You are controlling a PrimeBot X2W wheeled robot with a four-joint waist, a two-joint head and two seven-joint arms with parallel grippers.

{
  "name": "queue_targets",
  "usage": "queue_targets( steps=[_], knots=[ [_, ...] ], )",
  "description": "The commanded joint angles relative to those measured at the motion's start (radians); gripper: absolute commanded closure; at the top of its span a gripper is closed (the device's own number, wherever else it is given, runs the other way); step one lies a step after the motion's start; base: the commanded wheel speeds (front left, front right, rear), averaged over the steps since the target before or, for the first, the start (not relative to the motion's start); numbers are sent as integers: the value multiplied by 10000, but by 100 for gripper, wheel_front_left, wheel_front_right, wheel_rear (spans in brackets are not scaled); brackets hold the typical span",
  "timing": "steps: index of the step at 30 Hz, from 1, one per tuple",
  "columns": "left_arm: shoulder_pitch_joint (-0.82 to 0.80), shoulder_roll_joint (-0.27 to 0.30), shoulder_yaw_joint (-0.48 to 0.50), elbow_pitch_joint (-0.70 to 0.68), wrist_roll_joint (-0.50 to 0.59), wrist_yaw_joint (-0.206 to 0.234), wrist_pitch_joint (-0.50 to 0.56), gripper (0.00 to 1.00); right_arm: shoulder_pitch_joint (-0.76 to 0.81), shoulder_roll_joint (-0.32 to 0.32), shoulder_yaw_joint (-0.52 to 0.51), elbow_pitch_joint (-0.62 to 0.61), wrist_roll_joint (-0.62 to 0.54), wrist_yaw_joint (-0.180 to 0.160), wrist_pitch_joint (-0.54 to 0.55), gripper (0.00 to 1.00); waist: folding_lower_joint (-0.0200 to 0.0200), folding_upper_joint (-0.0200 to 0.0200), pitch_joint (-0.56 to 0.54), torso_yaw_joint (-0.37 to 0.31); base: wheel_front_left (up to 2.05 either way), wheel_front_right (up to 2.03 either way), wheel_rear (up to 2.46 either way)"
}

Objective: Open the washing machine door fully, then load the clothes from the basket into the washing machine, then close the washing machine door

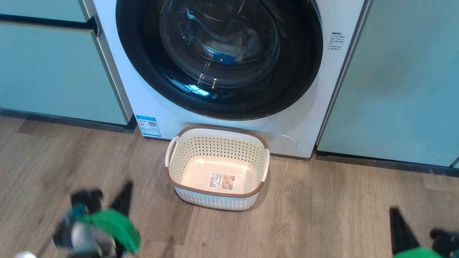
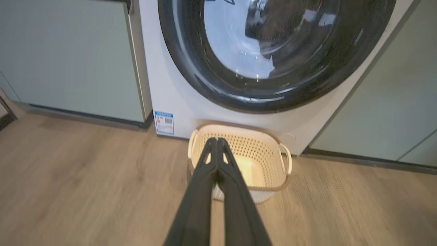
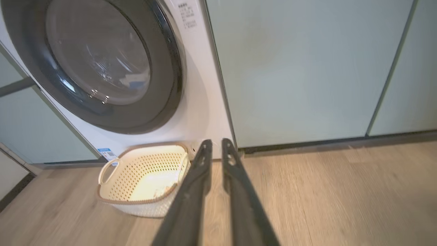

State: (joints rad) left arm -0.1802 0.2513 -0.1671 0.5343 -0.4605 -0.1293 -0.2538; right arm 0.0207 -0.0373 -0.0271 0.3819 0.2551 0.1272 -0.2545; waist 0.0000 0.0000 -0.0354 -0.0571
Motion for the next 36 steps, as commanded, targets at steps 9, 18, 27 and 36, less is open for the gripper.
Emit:
queue_targets(
  steps=[9, 18, 27, 36],
  knots=[
    [9, -126, 217, -210, -793, -1, 270, 100, -117, -13, -73, -106, 941, 2, 265, 100, 0, 0, 26, 40, 0, 0, 0],
    [71, -272, 412, -425, -1622, -2, 528, 100, -199, -22, -127, -215, 1918, 5, 522, 100, 0, 0, 54, 81, 0, 0, 0],
    [128, -417, 609, -634, -2448, -3, 788, 100, -288, -31, -187, -313, 2890, 7, 784, 100, 0, 0, 82, 122, 0, 0, 0],
    [182, -563, 810, -841, -3275, -4, 1051, 100, -379, -40, -248, -411, 3865, 10, 1048, 100, 0, 0, 110, 163, 0, 0, 0]
  ],
)
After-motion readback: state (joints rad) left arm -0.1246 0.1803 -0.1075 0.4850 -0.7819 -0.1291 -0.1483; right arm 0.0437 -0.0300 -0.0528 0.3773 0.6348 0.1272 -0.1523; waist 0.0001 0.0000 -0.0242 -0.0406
